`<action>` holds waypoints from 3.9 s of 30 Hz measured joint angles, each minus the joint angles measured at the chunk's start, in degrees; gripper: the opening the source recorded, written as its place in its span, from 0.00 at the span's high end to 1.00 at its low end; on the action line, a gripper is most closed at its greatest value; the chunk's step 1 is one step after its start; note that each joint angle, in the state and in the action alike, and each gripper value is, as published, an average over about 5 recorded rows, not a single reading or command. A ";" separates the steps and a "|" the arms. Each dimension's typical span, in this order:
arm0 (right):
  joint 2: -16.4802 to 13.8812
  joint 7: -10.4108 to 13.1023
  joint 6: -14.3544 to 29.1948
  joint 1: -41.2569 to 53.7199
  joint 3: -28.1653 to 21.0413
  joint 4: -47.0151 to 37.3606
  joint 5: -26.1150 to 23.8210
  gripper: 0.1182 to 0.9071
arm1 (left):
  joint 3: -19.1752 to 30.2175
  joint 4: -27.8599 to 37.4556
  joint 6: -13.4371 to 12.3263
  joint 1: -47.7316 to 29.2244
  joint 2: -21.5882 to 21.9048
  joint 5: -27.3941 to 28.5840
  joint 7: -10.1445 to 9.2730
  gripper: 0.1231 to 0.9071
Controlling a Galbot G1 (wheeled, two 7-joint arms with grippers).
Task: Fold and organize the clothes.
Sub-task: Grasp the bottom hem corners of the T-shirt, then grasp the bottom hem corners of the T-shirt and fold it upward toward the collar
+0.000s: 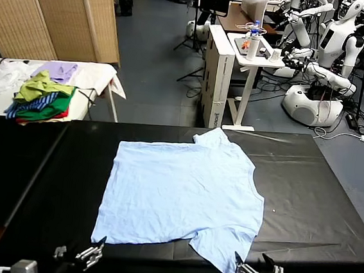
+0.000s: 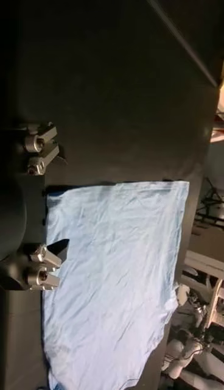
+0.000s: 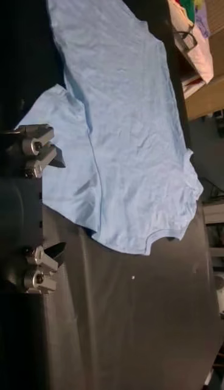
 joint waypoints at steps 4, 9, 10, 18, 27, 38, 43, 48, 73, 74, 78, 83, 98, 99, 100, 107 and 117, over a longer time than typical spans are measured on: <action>0.21 0.22 0.00 0.04 -0.54 -0.33 -0.13 0.02 | 0.32 0.25 -0.44 0.07 -0.29 0.49 -0.35 0.00; 0.45 0.48 0.07 0.01 -0.94 -0.97 -0.14 0.15 | 0.72 0.58 -0.93 0.00 -0.57 0.79 -0.80 0.00; 0.47 0.49 0.09 0.03 -1.00 -1.08 -0.14 0.18 | 0.77 0.60 -0.99 -0.04 -0.64 0.87 -0.85 0.00; 0.53 0.54 0.12 0.09 -1.38 -1.17 -0.20 0.57 | 2.01 1.07 -1.50 -0.32 -1.26 2.80 -0.93 0.21; 0.91 0.81 0.30 -0.66 -1.25 -0.12 -0.31 0.97 | 2.58 1.49 -1.90 -0.32 -1.51 3.81 -0.96 0.77; 2.04 2.29 -0.14 -5.40 0.30 3.95 -2.56 0.97 | 2.94 0.04 -2.76 0.93 -2.37 4.79 -1.70 0.97; 2.30 2.09 0.67 -8.55 1.42 5.74 -2.65 0.97 | 2.03 -2.04 -2.89 2.71 -3.19 5.15 -2.90 0.97; 1.85 0.25 2.95 -8.91 1.99 5.84 -2.41 0.97 | 0.60 -4.58 -2.98 5.30 -3.67 5.14 -3.36 0.97; -8.51 -1.77 6.85 19.21 -2.44 -11.48 3.20 0.97 | 3.44 2.90 -8.39 -8.97 -6.18 7.62 -2.99 0.97; -8.68 -1.58 6.91 20.05 -2.93 -12.19 3.02 0.97 | 3.61 3.46 -8.52 -9.77 -6.08 8.18 -2.93 0.97; -9.27 -0.95 7.21 23.16 -4.66 -14.75 2.54 0.97 | 3.91 5.49 -8.87 -12.79 -5.73 9.75 -2.87 0.97; -10.01 -0.93 7.26 26.77 -6.56 -17.16 2.48 0.97 | 4.34 7.45 -9.07 -15.57 -4.85 10.96 -2.76 0.97; -11.06 -0.72 6.69 32.82 -9.10 -20.85 2.25 0.97 | 5.20 9.86 -8.49 -18.01 -2.89 11.70 -2.30 0.97; -10.98 -0.71 6.67 32.87 -9.10 -20.95 2.24 0.97 | 5.24 10.00 -8.44 -18.21 -2.74 11.69 -2.30 0.97; -10.87 -0.71 6.64 32.90 -9.10 -21.00 2.22 0.97 | 5.30 10.15 -8.38 -18.41 -2.57 11.68 -2.30 0.97; -10.21 -0.70 6.51 32.91 -9.11 -21.34 1.88 0.97 | 6.02 11.50 -8.15 -20.00 -1.19 11.65 -2.28 0.97; -9.27 -0.61 6.39 32.12 -8.58 -21.55 1.33 0.97 | 6.83 13.98 -7.95 -22.21 1.33 11.41 -1.93 0.97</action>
